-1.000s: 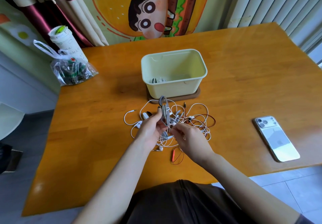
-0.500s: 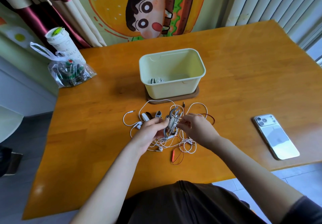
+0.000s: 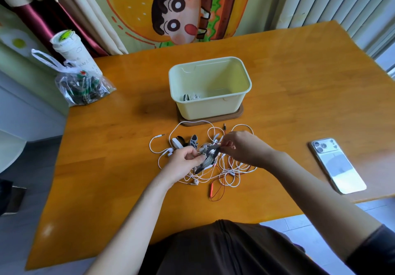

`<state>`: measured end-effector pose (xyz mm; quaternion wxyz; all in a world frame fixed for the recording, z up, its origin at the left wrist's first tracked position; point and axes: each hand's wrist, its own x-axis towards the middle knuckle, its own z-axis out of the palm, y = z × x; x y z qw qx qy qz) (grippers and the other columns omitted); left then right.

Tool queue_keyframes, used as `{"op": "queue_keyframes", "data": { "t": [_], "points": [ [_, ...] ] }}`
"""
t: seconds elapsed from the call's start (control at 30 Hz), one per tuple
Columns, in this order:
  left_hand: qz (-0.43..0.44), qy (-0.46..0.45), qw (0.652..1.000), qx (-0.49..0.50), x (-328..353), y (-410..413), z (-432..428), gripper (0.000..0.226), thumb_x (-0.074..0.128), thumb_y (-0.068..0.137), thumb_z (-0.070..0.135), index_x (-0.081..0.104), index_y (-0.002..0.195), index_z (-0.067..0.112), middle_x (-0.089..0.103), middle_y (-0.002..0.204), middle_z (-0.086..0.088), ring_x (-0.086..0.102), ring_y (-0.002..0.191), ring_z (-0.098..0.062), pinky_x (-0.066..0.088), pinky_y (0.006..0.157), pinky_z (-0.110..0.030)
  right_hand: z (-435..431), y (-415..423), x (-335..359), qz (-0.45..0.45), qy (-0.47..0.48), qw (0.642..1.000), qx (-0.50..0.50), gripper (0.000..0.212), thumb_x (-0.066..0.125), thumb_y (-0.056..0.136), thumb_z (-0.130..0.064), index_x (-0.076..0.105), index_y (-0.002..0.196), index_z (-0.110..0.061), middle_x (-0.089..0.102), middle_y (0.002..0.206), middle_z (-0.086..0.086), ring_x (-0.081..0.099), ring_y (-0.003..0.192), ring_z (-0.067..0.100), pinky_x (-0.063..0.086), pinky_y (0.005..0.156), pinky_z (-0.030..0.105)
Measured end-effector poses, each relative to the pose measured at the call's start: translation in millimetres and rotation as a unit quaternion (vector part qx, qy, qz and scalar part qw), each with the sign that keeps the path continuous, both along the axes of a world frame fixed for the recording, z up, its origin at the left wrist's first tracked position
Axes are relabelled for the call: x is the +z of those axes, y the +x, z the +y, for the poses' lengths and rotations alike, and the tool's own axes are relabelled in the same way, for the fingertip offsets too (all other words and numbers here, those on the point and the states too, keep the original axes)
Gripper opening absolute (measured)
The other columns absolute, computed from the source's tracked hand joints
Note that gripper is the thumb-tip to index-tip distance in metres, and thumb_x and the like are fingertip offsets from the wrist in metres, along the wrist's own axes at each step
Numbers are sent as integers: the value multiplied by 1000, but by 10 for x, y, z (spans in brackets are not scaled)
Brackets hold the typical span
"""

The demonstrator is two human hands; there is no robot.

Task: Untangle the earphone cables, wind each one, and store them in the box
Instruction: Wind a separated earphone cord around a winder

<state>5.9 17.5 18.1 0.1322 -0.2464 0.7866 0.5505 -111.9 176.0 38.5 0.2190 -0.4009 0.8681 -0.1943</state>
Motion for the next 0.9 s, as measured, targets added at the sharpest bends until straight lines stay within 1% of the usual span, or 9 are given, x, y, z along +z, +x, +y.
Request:
{"op": "queue_keyframes", "data": {
  "t": [0.1, 0.2, 0.3, 0.37, 0.53, 0.67, 0.77, 0.83, 0.9],
  "points": [
    [8, -4, 1000, -24, 74, -36, -42, 19, 62, 91, 26, 58, 84, 9, 48, 74, -3, 44, 70, -11, 39, 66, -23, -21, -27, 28, -10, -25, 1000, -13, 19, 58, 93, -23, 67, 102, -9, 67, 100, 7, 61, 86, 21, 48, 69, 27],
    [14, 16, 999, -45, 167, -56, -86, 17, 62, 91, 26, 58, 84, 10, 51, 79, -4, 47, 74, -10, 40, 68, -19, -50, -86, 95, -36, -51, 998, -32, 17, 56, 94, -21, 66, 99, -8, 66, 98, 6, 60, 87, 21, 48, 75, 30],
    [36, 18, 999, -28, 227, -70, -122, 15, 61, 92, 23, 57, 81, 12, 51, 73, 1, 46, 65, -2, 38, 58, -8, -87, -102, 163, -72, -68, 994, -52, 16, 55, 94, -23, 66, 95, -12, 61, 83, -3, 57, 76, 15, 42, 64, 23],
    [46, 19, 999, -13, 256, -75, -137, 16, 61, 92, 21, 57, 79, 14, 51, 70, 3, 46, 61, 0, 37, 55, -7, -94, -109, 194, -94, -71, 991, -63, 15, 55, 93, -24, 64, 85, -15, 56, 70, -5, 50, 62, 11, 36, 53, 18],
    [35, 56, 998, -8, 307, -68, -172, 15, 59, 93, 24, 57, 80, 17, 60, 83, -4, 55, 73, -8, 43, 63, -13, -104, -151, 274, -149, -99, 981, -76, 25, 59, 91, -25, 59, 68, -16, 46, 57, -6, 39, 53, 9, 31, 51, 22],
    [43, 37, 998, -7, 338, -79, -191, 15, 61, 91, 25, 58, 80, 16, 60, 80, -1, 54, 71, -7, 43, 65, -14, -118, -171, 345, -185, -108, 974, -77, 25, 62, 89, -24, 64, 76, -3, 44, 57, 0, 41, 56, 15, 35, 54, 30],
    [61, -8, 998, 12, 328, -91, -224, 18, 64, 89, 28, 59, 78, 15, 55, 73, 0, 49, 68, -9, 40, 67, -23, -103, -213, 454, -270, -155, 942, -125, 20, 62, 89, -21, 65, 75, -8, 39, 54, -2, 34, 48, 10, 28, 45, 21],
    [72, -20, 996, 39, 304, -89, -233, 19, 64, 89, 28, 59, 76, 16, 54, 72, -1, 47, 69, -12, 38, 69, -28, -125, -232, 506, -231, -164, 952, -111, 18, 64, 88, -21, 67, 78, -7, 41, 52, -7, 33, 44, 3, 27, 43, 15],
    [80, -27, 995, 53, 278, -89, -210, 19, 64, 89, 28, 59, 77, 14, 55, 74, -3, 48, 70, -13, 39, 69, -29, -165, -215, 499, -84, -146, 982, -81, 15, 65, 88, -21, 70, 85, -6, 47, 56, -13, 40, 47, 0, 31, 46, 9]
  ]
}}
